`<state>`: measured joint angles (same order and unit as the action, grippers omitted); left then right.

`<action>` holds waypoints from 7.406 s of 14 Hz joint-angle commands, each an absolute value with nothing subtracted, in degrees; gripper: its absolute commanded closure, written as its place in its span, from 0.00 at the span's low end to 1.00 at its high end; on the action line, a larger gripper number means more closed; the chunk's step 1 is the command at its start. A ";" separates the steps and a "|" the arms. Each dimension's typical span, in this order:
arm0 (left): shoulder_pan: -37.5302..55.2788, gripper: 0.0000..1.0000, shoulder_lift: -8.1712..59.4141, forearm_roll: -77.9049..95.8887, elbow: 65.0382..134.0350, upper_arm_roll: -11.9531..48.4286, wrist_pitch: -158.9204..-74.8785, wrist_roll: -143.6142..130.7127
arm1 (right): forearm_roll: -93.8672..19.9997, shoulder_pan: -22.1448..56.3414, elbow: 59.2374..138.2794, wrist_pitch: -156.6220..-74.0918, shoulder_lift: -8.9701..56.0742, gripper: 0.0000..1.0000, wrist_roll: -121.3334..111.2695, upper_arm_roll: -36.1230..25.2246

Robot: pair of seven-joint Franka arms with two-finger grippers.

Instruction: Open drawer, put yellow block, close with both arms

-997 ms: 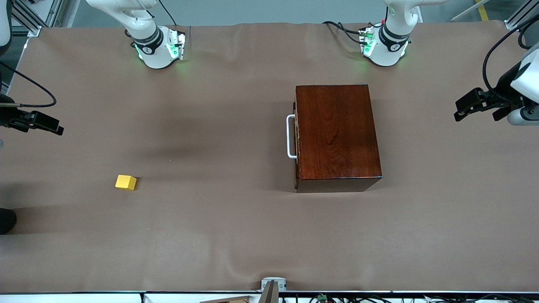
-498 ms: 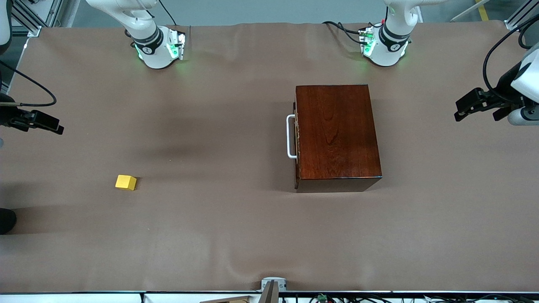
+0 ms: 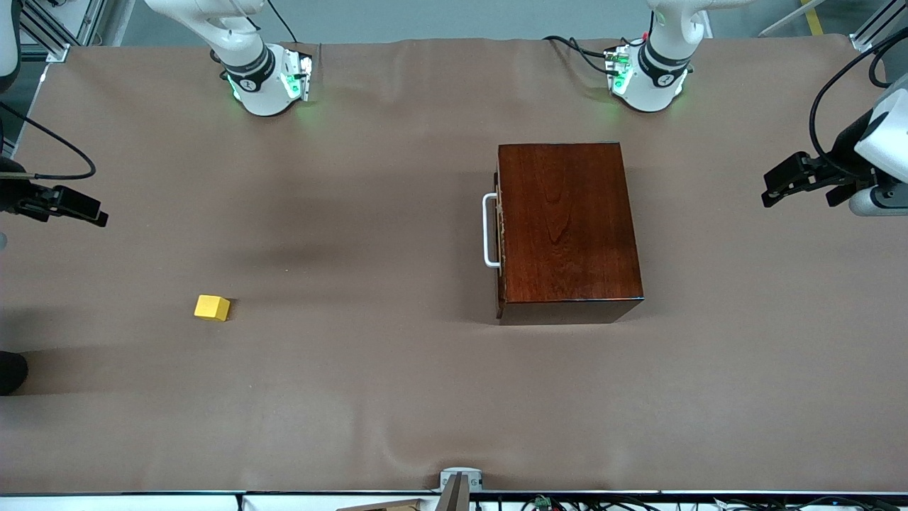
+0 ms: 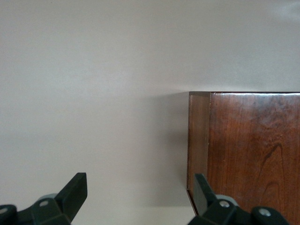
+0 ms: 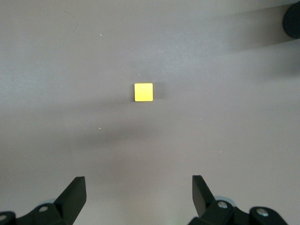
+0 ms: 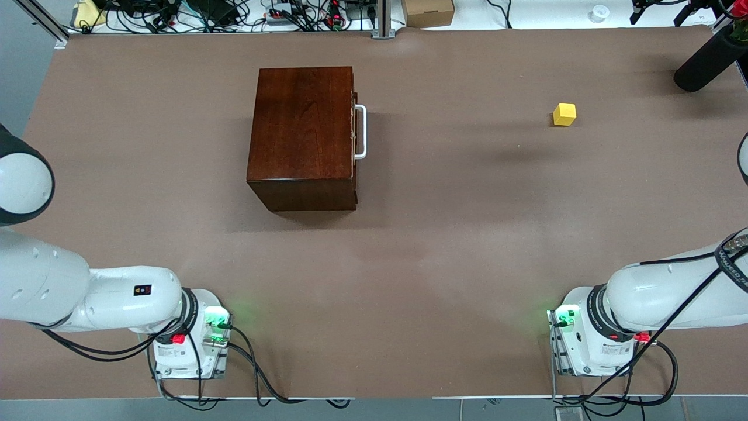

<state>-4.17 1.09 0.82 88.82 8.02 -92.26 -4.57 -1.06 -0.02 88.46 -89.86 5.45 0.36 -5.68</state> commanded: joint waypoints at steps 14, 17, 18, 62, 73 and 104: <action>9.99 0.00 14.04 -0.08 78.68 30.06 -92.02 -48.12 | -1.23 0.09 90.62 -90.00 4.31 0.00 0.26 -5.62; 19.48 0.00 19.93 -5.42 74.37 29.53 -92.46 -53.78 | -1.23 0.09 91.22 -90.70 4.48 0.00 0.26 -5.62; 22.12 0.00 21.52 -7.89 73.83 29.36 -92.46 -53.88 | -1.32 0.00 91.67 -91.31 4.48 0.00 0.26 -5.62; 44.65 0.00 44.12 -18.90 72.69 10.81 -102.03 -54.31 | -1.93 0.62 105.03 -134.65 35.24 1.00 0.61 -5.19; 46.32 0.00 44.21 -18.19 72.42 11.34 -110.83 -60.21 | -1.85 0.53 101.51 -129.29 34.54 1.00 -0.70 -5.27; 48.33 0.00 47.72 -9.76 70.05 11.95 -130.95 -59.50 | -1.76 0.97 97.65 -118.04 24.26 1.00 -20.55 -5.62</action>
<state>46.71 45.41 -10.94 72.59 11.88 -126.98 -58.76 -1.10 1.60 97.57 -118.76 25.65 -17.31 -6.02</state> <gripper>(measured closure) 0.000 0.441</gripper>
